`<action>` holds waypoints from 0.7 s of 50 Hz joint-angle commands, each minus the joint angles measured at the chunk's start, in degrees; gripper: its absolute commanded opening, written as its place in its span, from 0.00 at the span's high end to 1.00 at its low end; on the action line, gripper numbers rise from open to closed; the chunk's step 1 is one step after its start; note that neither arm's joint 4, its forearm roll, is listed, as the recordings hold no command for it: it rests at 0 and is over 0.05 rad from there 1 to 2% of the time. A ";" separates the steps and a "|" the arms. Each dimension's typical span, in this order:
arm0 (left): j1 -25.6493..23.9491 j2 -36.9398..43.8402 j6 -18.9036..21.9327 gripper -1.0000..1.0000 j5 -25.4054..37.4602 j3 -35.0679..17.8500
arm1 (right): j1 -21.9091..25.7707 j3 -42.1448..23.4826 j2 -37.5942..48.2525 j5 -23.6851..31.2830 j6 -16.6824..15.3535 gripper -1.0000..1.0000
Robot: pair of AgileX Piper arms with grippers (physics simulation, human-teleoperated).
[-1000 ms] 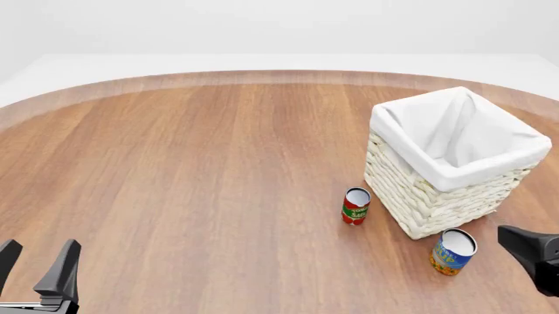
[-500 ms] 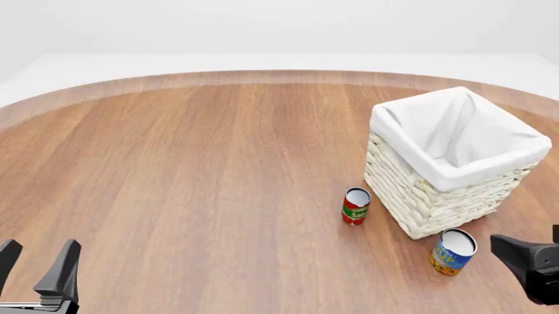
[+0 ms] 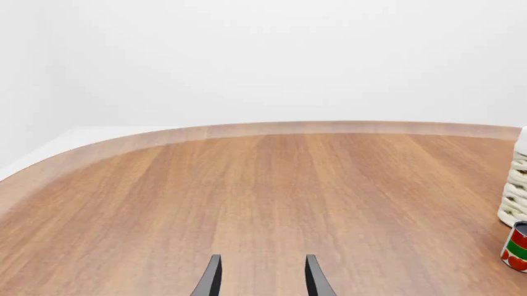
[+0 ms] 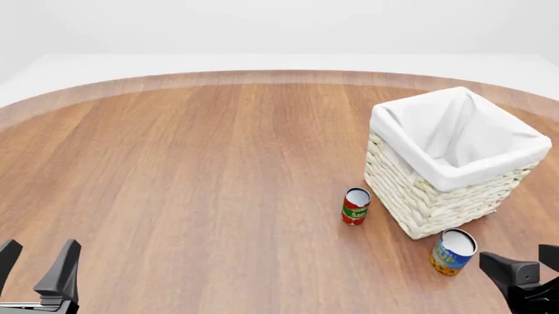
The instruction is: Pick up the alphabet soup and the cream cheese box, and put them in the basket.
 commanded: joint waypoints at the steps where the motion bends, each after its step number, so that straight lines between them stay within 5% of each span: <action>1: 0.00 0.00 0.00 0.00 0.00 0.00 | -0.99 3.89 -0.48 -1.64 -0.53 0.00; 35: 0.00 0.00 0.00 0.00 0.00 0.00 | -5.19 12.22 4.08 -10.13 -1.84 0.00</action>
